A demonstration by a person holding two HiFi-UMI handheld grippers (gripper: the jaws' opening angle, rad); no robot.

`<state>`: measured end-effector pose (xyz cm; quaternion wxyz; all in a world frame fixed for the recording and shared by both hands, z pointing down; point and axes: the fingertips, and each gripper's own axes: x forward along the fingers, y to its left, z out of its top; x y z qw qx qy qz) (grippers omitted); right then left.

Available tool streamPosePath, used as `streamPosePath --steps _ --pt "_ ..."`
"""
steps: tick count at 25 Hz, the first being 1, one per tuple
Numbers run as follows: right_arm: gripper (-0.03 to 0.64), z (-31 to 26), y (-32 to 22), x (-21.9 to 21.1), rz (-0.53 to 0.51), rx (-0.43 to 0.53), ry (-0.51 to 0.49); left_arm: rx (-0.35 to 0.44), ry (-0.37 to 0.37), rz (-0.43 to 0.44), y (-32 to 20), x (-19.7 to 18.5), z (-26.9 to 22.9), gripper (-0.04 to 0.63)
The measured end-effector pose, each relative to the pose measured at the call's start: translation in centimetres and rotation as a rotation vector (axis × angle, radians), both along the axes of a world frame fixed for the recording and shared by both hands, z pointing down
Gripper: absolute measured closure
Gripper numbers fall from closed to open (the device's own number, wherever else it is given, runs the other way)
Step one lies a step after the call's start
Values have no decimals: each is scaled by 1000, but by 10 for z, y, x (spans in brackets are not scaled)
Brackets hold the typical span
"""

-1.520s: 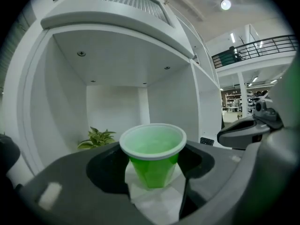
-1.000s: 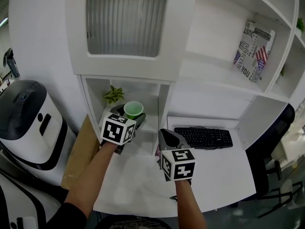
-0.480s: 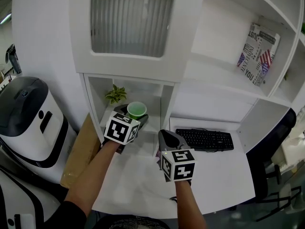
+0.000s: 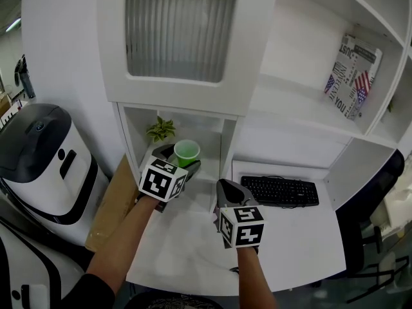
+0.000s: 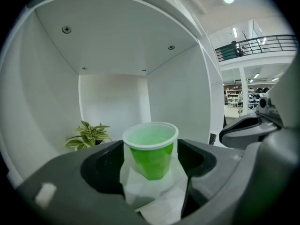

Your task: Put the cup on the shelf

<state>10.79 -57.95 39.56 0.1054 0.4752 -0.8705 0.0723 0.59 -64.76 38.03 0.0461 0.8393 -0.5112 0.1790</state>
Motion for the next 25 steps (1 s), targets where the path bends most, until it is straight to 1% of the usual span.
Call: streamPosePath --steps 6,12,16,20,25 --pt "592 -4 -2 -3 -9 -7 -29 20 14 -23 17 -12 -8 252" --pt "592 -6 0 -9 -3 -11 -34 37 32 -49 33 -32 -11 261" --pt "592 -10 2 -11 22 -9 -31 53 57 -43 43 -44 -12 296" --pt "592 -14 7 -15 55 -7 -19 53 90 -32 51 -58 -11 342" --pt "592 -22 16 -24 100 1 -10 67 102 1 65 -74 -15 387"
